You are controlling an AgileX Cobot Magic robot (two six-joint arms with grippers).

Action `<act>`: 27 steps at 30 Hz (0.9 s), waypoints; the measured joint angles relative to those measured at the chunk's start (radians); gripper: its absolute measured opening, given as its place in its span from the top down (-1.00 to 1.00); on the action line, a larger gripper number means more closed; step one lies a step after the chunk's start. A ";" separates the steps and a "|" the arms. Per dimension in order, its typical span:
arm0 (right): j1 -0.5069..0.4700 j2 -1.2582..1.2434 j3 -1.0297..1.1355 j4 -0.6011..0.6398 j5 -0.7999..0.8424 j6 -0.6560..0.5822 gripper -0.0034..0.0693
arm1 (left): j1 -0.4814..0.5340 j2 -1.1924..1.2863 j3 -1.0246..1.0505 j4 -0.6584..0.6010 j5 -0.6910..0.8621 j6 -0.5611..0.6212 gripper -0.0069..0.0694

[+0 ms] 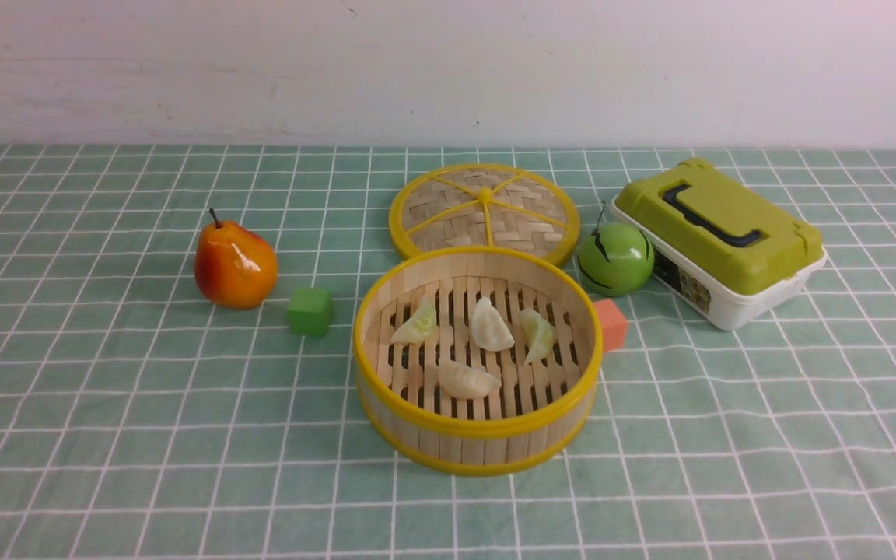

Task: Put the dumplings into the steamer on the table with the blue tablecloth.

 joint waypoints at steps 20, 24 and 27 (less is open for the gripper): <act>0.000 0.000 0.000 0.000 0.000 0.000 0.73 | 0.000 0.000 0.001 -0.001 0.001 0.000 0.86; 0.000 0.000 0.000 0.000 0.000 0.000 0.73 | 0.000 0.000 0.001 -0.001 0.001 0.000 0.86; 0.000 0.000 0.000 0.000 0.000 0.000 0.72 | 0.000 0.000 0.001 -0.001 0.001 0.000 0.86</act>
